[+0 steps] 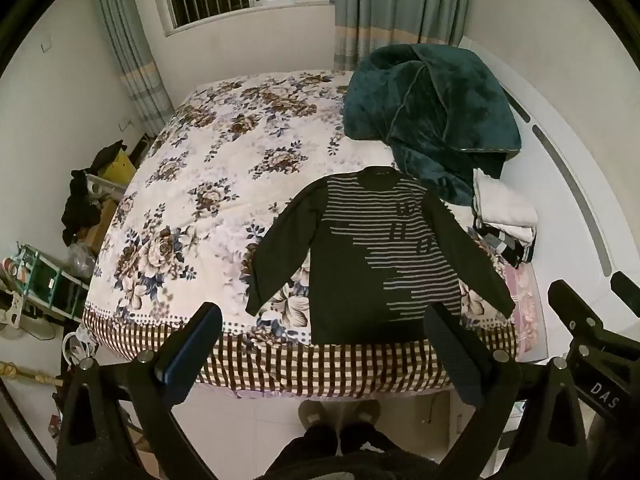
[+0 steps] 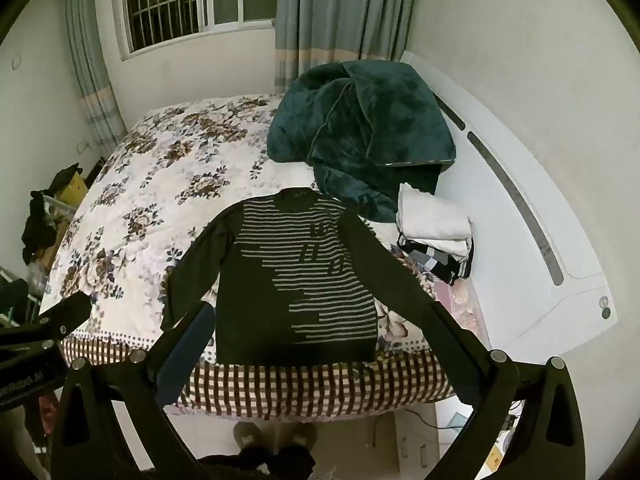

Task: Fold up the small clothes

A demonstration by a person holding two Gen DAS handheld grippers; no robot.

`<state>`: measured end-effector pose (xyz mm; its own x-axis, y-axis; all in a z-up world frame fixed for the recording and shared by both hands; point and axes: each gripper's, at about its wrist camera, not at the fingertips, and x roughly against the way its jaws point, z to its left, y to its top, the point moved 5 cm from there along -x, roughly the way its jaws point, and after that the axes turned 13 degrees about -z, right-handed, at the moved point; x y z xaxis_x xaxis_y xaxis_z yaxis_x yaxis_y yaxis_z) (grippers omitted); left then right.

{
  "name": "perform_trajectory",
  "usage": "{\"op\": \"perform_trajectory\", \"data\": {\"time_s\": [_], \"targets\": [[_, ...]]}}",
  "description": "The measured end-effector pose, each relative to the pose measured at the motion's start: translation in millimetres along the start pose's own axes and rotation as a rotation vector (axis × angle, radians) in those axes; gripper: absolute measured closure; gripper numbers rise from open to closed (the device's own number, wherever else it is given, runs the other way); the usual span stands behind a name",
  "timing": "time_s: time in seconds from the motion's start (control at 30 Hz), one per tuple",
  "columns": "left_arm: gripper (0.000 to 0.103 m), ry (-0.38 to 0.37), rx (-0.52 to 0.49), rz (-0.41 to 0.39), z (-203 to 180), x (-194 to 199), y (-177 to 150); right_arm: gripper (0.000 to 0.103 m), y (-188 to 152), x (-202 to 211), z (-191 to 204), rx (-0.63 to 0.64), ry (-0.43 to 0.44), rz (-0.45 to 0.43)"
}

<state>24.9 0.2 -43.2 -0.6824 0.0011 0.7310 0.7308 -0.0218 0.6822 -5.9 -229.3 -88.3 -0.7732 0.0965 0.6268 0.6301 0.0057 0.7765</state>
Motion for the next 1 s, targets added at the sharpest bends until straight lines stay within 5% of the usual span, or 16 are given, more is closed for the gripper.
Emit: {"op": "perform_trajectory", "data": {"time_s": [1.0], "targets": [[0.0, 0.003, 0.024, -0.02, 5, 11, 11, 0.0, 19, 13, -2, 0.022, -0.001, -0.028]]}}
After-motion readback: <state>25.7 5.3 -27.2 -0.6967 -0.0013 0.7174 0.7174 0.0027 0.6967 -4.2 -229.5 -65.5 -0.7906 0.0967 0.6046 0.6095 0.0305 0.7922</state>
